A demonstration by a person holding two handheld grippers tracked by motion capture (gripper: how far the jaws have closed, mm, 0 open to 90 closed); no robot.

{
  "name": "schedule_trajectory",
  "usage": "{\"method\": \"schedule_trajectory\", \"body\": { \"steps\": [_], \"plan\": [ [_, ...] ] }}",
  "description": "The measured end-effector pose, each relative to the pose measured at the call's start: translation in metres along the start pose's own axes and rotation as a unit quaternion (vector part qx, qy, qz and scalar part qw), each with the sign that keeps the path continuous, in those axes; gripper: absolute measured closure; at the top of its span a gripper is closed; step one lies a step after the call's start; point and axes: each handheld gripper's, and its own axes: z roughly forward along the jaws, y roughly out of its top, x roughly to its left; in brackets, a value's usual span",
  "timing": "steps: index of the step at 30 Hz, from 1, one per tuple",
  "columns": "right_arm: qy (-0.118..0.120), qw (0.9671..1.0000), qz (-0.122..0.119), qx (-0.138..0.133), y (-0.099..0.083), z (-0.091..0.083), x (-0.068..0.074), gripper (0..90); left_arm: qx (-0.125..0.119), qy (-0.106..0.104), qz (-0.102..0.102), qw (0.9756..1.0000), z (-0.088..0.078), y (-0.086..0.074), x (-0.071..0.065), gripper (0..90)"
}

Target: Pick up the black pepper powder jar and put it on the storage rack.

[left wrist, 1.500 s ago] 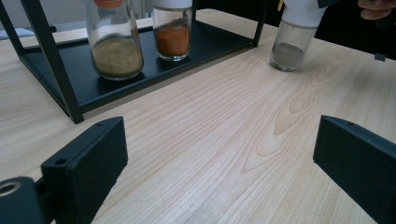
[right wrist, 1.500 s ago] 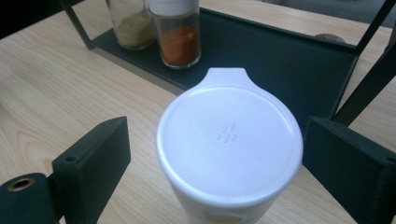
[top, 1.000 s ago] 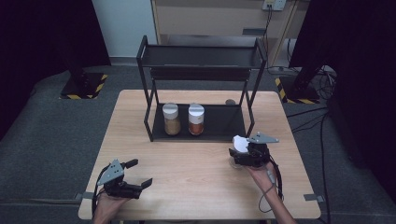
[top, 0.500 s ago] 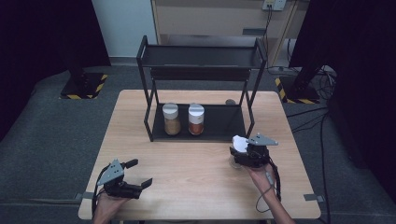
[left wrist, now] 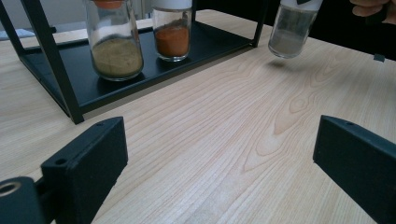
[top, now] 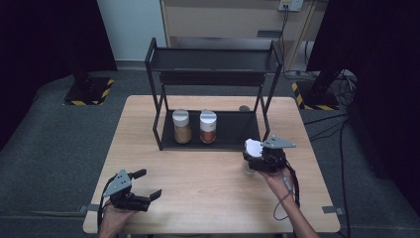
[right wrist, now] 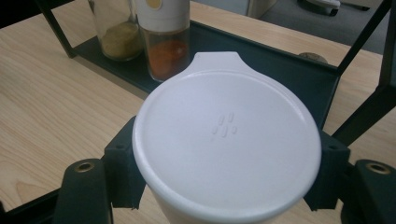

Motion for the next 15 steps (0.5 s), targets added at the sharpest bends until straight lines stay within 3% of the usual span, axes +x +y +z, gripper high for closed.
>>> {"method": "schedule_trajectory", "body": {
  "steps": [15],
  "plan": [
    [-0.004, 1.0000, -0.006, -0.007, 0.035, 0.010, 0.000, 30.9, -0.001, 0.000, -0.001, 1.0000, 0.000, 0.000, 0.000, 2.2]
  ]
}}
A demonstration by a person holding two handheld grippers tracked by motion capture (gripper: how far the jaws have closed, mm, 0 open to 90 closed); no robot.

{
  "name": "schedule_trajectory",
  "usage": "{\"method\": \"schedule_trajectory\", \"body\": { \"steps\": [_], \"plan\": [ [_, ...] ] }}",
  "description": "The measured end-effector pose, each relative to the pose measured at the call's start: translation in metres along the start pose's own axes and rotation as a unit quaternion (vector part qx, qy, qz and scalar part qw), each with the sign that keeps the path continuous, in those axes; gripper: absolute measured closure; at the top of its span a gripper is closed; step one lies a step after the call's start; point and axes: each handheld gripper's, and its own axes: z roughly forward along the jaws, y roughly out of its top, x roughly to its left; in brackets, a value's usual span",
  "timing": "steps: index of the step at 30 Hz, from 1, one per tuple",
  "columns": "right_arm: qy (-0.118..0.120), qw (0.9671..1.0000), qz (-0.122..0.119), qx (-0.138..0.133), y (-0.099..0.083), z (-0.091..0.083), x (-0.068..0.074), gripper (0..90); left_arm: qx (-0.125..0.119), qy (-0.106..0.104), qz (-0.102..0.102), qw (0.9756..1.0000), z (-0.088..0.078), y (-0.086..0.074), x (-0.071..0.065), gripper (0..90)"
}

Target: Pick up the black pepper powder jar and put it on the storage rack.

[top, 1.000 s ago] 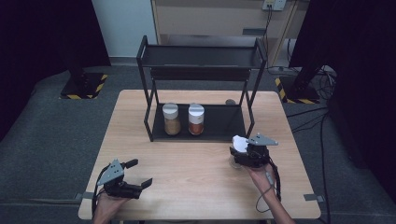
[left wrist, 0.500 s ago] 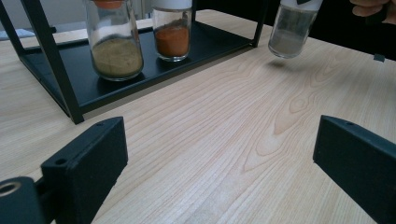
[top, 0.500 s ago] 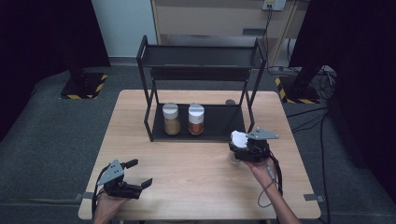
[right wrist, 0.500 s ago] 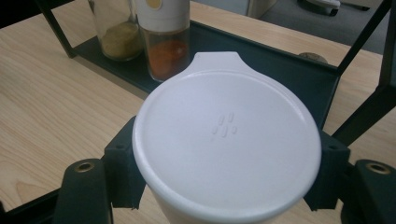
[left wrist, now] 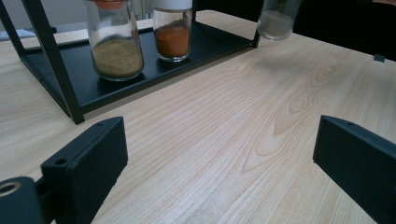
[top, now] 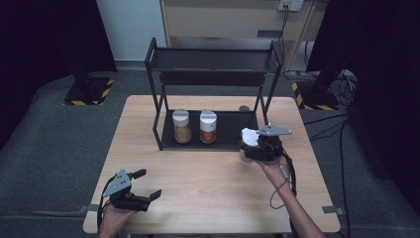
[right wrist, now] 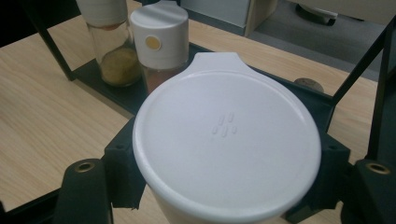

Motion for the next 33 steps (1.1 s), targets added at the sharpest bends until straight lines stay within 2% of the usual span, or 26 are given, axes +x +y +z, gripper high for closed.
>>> {"method": "schedule_trajectory", "body": {
  "steps": [13, 18, 28, 33],
  "plan": [
    [-0.019, 0.9998, -0.004, -0.002, 0.027, 0.026, 0.008, 31.0, -0.002, 0.000, -0.002, 1.0000, -0.001, 0.000, 0.000, 2.2],
    [-0.029, 0.9996, 0.003, 0.002, 0.037, 0.040, 0.010, 31.0, -0.003, 0.000, -0.003, 1.0000, -0.001, -0.001, 0.001, 2.2],
    [-0.042, 0.9990, 0.012, 0.006, 0.046, 0.062, 0.007, 31.0, -0.004, 0.000, -0.006, 1.0000, -0.001, -0.002, 0.001, 2.2],
    [-0.046, 0.9989, 0.014, 0.004, 0.045, 0.071, 0.002, 31.0, -0.004, -0.001, -0.007, 1.0000, -0.001, -0.002, 0.002, 2.2]
  ]
}}
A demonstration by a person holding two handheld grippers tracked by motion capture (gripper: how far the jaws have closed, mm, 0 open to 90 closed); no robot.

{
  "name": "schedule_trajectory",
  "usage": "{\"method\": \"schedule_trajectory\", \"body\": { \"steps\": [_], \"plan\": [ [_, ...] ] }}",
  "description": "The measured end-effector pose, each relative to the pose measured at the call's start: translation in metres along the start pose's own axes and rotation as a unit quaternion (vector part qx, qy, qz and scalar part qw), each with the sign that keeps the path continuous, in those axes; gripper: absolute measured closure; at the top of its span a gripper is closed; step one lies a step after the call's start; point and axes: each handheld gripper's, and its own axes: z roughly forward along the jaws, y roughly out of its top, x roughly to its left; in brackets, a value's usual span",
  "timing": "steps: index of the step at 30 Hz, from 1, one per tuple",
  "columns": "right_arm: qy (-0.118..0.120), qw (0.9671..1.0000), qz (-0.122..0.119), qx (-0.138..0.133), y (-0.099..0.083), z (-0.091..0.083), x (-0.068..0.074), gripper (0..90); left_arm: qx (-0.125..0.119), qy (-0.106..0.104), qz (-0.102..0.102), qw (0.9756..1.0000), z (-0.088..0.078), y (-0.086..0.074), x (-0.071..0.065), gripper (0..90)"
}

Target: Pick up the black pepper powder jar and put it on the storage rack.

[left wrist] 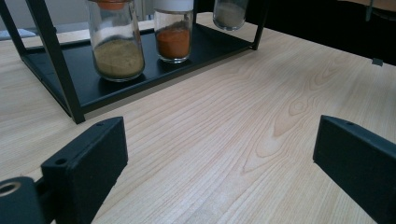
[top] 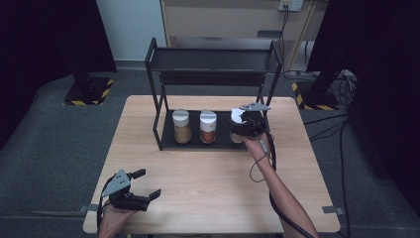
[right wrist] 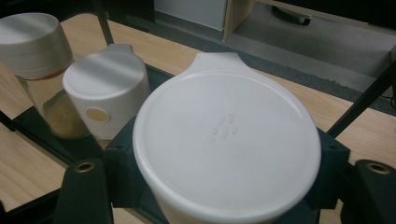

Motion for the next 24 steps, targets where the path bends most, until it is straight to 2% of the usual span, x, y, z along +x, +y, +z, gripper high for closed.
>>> {"method": "schedule_trajectory", "body": {
  "steps": [4, 9, 24],
  "plan": [
    [0.005, 1.0000, 0.000, -0.003, -0.002, 0.007, -0.003, 30.9, 0.000, 0.000, -0.001, 1.0000, 0.000, 0.000, 0.000, 2.2],
    [0.012, 0.9998, -0.015, 0.000, -0.005, 0.018, -0.006, 31.0, 0.001, 0.000, -0.001, 1.0000, 0.000, 0.000, 0.000, 2.2],
    [0.023, 0.9997, -0.007, 0.009, -0.012, 0.037, -0.011, 31.0, 0.000, 0.000, -0.003, 1.0000, 0.000, 0.000, 0.001, 2.3]
  ]
}}
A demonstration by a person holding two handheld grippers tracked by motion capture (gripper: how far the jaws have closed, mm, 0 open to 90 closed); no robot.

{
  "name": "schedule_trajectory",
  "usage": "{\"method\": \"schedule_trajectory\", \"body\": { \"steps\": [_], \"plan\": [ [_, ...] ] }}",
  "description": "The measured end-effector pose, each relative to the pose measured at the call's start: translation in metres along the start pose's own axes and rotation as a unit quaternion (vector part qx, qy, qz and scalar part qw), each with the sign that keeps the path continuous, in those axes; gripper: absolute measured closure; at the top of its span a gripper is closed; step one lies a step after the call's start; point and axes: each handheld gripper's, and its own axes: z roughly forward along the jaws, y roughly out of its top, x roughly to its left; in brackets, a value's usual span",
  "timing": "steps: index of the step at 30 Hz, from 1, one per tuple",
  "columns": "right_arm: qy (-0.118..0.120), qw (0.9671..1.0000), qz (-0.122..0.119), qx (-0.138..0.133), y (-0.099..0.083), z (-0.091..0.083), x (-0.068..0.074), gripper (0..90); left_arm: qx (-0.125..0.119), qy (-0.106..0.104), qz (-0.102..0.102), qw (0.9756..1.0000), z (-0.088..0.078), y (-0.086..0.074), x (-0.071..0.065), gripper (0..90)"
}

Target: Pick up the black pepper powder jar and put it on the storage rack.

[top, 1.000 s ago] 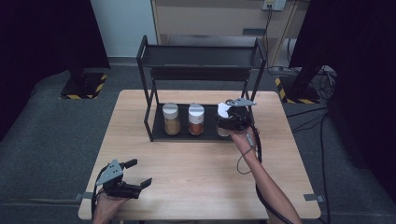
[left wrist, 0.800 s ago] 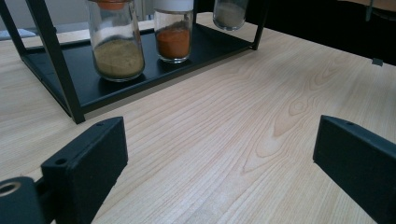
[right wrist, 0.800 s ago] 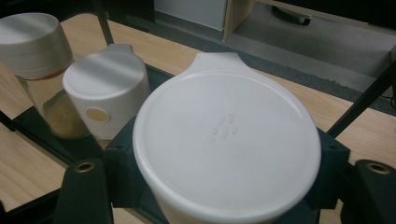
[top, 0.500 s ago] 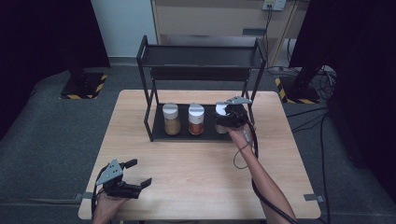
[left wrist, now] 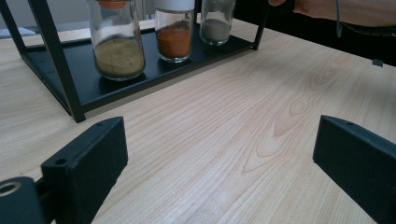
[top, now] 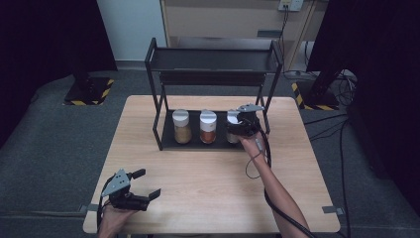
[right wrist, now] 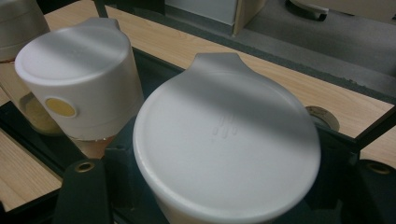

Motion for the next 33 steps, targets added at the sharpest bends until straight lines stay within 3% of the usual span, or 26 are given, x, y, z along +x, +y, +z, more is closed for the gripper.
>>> {"method": "schedule_trajectory", "body": {
  "steps": [28, 31, 33],
  "plan": [
    [0.003, 1.0000, 0.008, 0.002, -0.0090, 0.0062, -0.0059, 30.6, 0.001, 0.000, 0.003, 1.0000, 0.0001, 0.0005, -0.0007, 2.3],
    [0.001, 0.9999, 0.011, 0.004, -0.0092, 0.0062, -0.0064, 27.7, 0.002, 0.000, 0.003, 1.0000, 0.0003, 0.0007, -0.0008, 2.3],
    [-0.001, 0.9999, 0.010, 0.000, -0.0098, 0.0053, -0.0066, 20.8, 0.002, 0.000, 0.003, 1.0000, 0.0001, 0.0007, -0.0009, 2.3]
  ]
}}
